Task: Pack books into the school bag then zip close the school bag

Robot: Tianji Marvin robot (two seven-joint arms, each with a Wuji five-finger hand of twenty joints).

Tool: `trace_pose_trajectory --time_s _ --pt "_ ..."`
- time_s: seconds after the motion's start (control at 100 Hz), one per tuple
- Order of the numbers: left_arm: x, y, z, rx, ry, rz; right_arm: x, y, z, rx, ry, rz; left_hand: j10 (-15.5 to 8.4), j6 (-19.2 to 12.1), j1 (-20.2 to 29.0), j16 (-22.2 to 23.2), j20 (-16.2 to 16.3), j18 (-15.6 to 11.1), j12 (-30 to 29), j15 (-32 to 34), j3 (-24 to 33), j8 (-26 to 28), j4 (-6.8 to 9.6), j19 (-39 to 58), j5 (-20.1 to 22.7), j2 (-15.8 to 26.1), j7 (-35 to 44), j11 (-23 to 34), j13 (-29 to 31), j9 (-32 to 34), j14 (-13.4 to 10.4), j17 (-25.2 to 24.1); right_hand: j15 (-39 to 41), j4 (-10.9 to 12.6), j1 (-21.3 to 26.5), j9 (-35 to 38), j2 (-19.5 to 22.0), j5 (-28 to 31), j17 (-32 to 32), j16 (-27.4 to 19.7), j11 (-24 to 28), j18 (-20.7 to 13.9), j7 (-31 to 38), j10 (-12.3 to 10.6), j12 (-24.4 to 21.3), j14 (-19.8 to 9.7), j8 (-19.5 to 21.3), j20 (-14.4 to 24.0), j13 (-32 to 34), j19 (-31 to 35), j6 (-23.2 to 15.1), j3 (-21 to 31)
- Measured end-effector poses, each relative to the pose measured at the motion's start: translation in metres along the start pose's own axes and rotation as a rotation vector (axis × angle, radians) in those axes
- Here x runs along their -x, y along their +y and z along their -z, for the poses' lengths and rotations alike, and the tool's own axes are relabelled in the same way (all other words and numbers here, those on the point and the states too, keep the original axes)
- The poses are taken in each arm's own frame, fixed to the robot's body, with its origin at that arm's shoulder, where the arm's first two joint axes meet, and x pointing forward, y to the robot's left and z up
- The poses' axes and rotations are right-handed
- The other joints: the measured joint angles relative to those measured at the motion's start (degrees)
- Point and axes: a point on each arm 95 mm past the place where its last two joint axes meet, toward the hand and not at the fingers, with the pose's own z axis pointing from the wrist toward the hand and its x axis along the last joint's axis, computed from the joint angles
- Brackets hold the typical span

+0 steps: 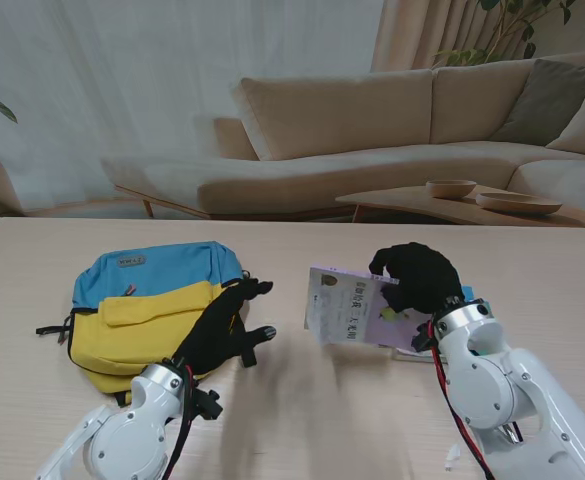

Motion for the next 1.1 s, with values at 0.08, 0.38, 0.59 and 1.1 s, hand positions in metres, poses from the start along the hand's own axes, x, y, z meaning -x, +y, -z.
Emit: trace_pose_trajectory --time_s 0.08,0.38,0.59,1.1 --pt "0.0 -0.002 -0.003 0.006 0.011 0.005 -0.005 0.001 -0.001 0.008 0.008 -0.016 1.2 0.7 -1.3 0.0 2.6 0.0 0.0 0.3 1.8 0.0 -0.47 0.6 0.0 -1.8 -2.3 0.0 0.0 0.0 0.1 -0.3 0.7 0.0 0.0 0.0 0.0 0.0 0.0 0.0 0.0 0.0 0.0 0.1 0.3 0.0 0.1 0.0 0.0 0.0 0.5 0.0" --pt "-0.004 -0.017 -0.021 0.058 0.047 0.045 -0.021 0.003 -0.003 0.033 0.034 -0.062 1.3 0.7 -1.3 0.1 5.3 0.6 0.0 1.0 1.8 -0.6 -0.48 1.2 0.0 -2.4 -7.4 -0.6 0.1 0.0 0.7 -0.3 1.3 0.0 0.0 0.5 0.0 0.0 0.0 0.2 0.0 0.1 0.0 0.7 0.3 0.0 0.7 0.0 0.0 0.0 0.9 0.0" --pt "-0.007 -0.025 -0.036 0.088 0.062 0.064 -0.029 0.003 -0.004 0.041 0.05 -0.099 1.3 0.8 -1.4 0.1 5.6 0.7 0.0 1.1 1.8 -1.3 -0.5 1.2 -0.6 -3.2 -13.7 -3.3 0.1 0.0 0.7 -0.3 1.6 0.0 0.0 0.5 0.0 0.0 0.0 0.2 0.0 0.2 0.0 0.7 0.5 0.0 1.4 0.0 0.0 0.0 1.0 0.0" --pt "-0.009 -0.03 -0.06 0.19 0.039 0.164 -0.04 0.002 -0.004 0.04 0.109 -0.179 1.3 1.6 0.1 0.1 5.6 0.7 0.1 1.1 4.1 2.0 -1.13 1.2 -1.2 -4.2 -16.3 -4.1 0.1 0.0 0.7 -0.3 2.0 0.0 0.0 0.6 -0.1 0.0 0.0 0.9 0.0 0.7 0.0 0.7 1.0 0.0 2.1 0.0 0.0 0.0 1.4 0.0"
